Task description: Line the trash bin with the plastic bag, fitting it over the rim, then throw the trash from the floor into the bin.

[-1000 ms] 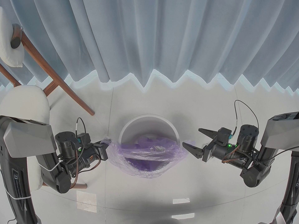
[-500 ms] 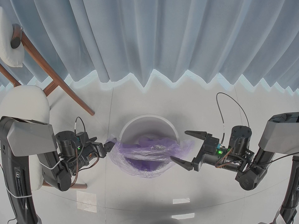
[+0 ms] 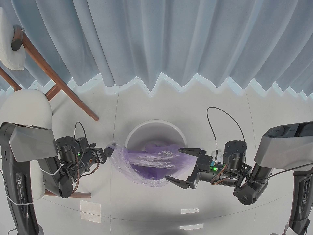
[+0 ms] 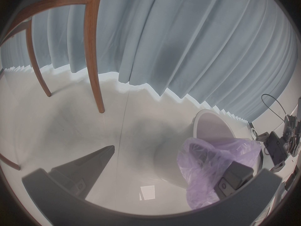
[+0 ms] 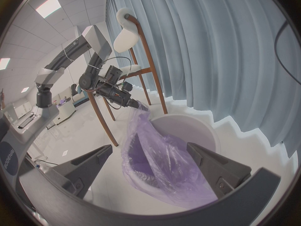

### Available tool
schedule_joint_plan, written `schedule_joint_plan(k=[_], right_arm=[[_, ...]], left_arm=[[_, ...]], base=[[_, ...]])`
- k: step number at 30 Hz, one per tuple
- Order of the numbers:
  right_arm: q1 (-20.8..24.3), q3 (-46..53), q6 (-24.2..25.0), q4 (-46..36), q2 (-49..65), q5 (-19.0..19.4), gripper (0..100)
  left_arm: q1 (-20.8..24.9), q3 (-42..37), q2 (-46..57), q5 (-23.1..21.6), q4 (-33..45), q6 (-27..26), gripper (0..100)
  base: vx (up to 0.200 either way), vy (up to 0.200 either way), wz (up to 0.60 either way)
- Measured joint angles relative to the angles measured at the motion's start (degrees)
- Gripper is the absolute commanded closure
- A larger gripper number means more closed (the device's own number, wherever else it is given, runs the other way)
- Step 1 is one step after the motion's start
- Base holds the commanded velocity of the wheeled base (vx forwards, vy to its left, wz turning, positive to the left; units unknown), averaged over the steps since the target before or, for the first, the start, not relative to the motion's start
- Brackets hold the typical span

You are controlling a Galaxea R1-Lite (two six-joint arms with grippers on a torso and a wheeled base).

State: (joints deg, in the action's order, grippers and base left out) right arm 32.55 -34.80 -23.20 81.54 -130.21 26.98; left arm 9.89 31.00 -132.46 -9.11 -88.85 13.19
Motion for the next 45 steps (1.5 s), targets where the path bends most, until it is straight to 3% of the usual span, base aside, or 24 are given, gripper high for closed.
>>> schedule_joint_plan(k=[5, 6, 18, 30, 45], right_arm=[[-0.4, -2.2, -0.1, 0.0, -3.1, 0.0, 0], [-0.6, -3.0, -0.1, 0.0, -3.7, 0.0, 100], [-3.9, -10.6, 1.0, 0.0, -6.6, 0.7, 100], [-7.9, -22.5, 19.5, -1.6, -4.4, 1.3, 100], [-13.1, -44.6, 28.2, -9.9, -12.3, 1.4, 100]], left_arm=[[0.1, 0.1, -0.2, 0.0, 0.0, 0.0, 0], [0.2, 0.1, -0.2, 0.0, 0.0, 0.0, 0], [0.3, 0.1, -0.2, 0.0, 0.0, -0.1, 0], [0.2, 1.9, -0.1, -0.6, -0.1, 0.2, 0], [0.0, 9.1, -4.2, -0.5, -0.1, 1.5, 0]], base=[[0.000, 0.000, 0.00], [0.000, 0.000, 0.00], [0.000, 0.000, 0.00], [0.000, 0.000, 0.00], [0.000, 0.000, 0.00]])
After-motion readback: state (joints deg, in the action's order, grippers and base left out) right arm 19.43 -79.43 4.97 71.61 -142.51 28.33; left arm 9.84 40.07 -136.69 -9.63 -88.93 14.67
